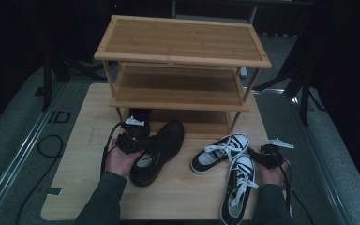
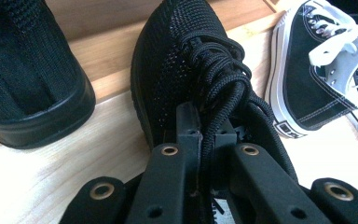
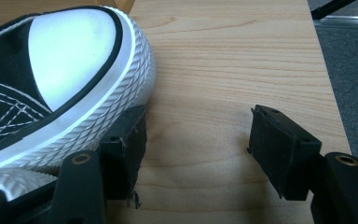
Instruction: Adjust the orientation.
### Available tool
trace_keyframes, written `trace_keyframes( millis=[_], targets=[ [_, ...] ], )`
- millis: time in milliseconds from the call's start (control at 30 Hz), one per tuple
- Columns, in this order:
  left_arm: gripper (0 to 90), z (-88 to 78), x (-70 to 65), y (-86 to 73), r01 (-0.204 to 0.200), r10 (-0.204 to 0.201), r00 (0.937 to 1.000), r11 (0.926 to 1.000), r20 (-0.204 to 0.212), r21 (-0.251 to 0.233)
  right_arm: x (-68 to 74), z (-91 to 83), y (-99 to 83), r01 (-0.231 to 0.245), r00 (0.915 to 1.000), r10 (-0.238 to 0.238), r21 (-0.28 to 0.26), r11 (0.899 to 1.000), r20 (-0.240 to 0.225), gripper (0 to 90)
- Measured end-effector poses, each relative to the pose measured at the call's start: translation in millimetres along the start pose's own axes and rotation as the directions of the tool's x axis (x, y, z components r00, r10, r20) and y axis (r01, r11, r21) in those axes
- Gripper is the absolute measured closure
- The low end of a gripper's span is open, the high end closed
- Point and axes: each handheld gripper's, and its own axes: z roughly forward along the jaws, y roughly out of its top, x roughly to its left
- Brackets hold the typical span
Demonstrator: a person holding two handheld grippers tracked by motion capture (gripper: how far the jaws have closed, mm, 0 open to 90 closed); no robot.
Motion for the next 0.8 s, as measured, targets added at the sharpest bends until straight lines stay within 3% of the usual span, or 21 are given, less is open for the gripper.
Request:
trace_keyframes(
  millis=[433,800],
  targets=[
    [86.8,9.0,7.4,5.9,0.035,-0.036,0.9989,0.9992,-0.03,-0.018,0.0,0.0,0.0,0.0,1.0,0.0,0.0,1.0,-0.001,36.2],
    [86.8,20.0,16.1,14.2,0.095,-0.097,0.9948,0.9939,-0.033,-0.056,0.0,0.1,0.1,0.0,1.0,0.0,0.0,1.0,0.0,36.2]
  ],
)
